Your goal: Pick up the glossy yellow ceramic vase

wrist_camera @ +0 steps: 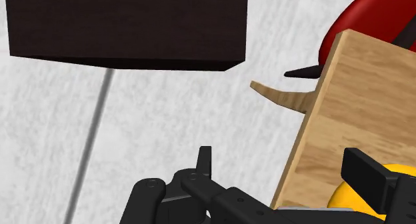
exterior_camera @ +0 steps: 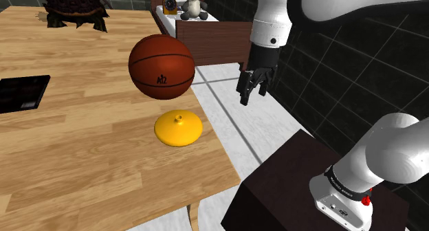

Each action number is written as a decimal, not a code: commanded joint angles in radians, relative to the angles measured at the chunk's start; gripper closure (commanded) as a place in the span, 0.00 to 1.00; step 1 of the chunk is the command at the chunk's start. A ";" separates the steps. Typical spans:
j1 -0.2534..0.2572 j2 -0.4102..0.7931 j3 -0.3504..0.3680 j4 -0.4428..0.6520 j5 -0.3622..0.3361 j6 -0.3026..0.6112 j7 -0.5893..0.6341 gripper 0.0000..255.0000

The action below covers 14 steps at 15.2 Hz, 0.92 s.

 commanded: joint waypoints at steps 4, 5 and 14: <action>0.000 0.153 0.096 0.110 -0.033 0.089 0.133 0.00; -0.001 0.187 0.115 0.136 -0.047 0.104 0.163 0.00; 0.046 0.541 0.235 0.435 -0.276 0.179 0.457 0.00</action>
